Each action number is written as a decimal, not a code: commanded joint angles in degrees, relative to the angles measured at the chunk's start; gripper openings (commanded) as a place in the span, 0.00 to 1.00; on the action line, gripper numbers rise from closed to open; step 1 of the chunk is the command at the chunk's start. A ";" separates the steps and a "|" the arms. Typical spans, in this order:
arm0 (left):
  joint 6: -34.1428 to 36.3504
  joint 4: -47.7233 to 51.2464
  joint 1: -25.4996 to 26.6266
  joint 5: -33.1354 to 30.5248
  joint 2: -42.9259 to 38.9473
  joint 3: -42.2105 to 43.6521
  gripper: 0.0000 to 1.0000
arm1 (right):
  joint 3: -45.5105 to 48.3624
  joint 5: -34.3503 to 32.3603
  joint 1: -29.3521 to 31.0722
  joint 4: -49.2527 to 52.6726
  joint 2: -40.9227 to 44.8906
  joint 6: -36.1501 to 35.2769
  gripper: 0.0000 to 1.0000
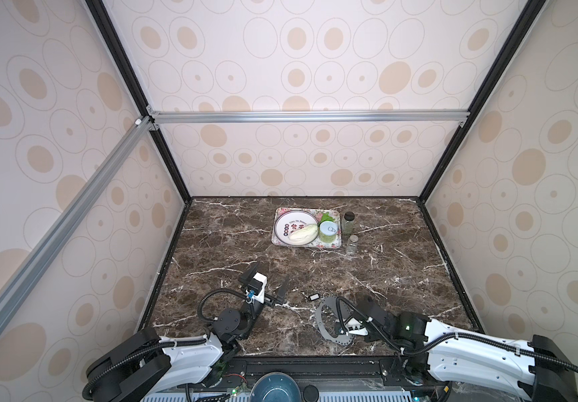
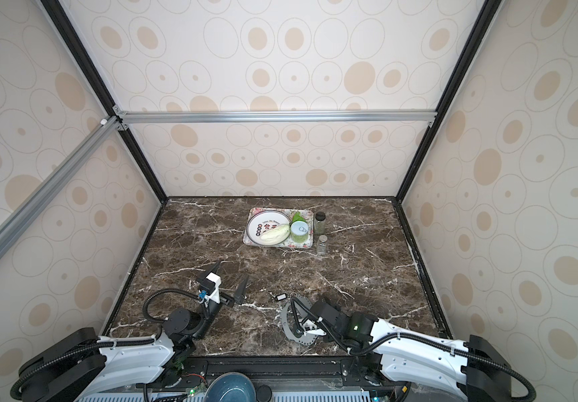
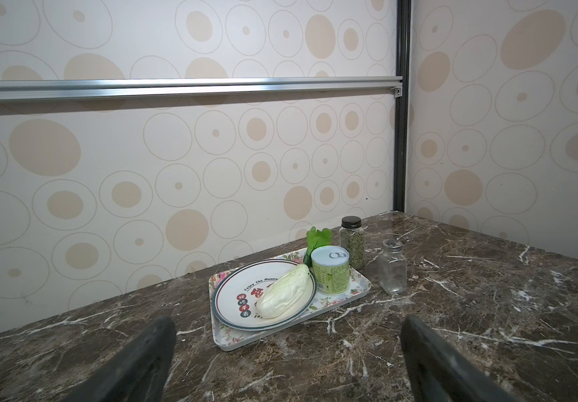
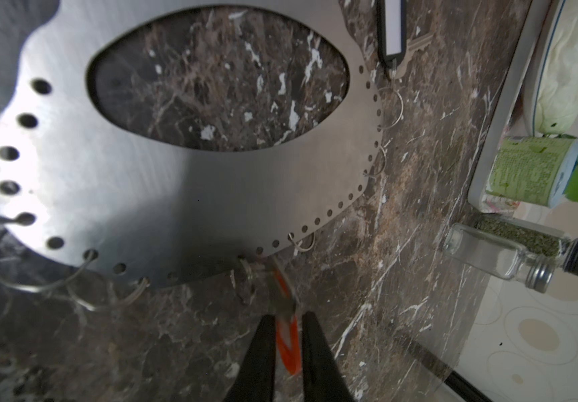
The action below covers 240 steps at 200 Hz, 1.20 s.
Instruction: Put the keys on the keyring
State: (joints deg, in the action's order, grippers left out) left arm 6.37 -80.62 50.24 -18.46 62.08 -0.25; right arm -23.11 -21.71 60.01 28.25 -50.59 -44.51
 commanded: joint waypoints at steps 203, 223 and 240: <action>-11.98 2.24 -5.51 -4.64 -2.75 1.09 1.00 | -15.59 -21.72 -4.33 -37.55 -12.33 57.82 0.98; -11.63 3.34 -5.85 -5.17 -3.62 0.83 1.00 | -16.13 -25.51 -4.55 -30.78 -9.86 58.12 1.00; -11.09 4.62 -5.99 -4.13 -4.64 0.53 1.00 | -10.99 -26.25 -5.97 -33.15 -3.14 54.09 1.00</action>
State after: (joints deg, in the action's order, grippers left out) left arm -3.05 -77.69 44.88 -23.49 58.89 -0.25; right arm -37.50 -43.83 55.57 -6.61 -61.10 9.56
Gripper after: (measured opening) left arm 0.998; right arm 0.996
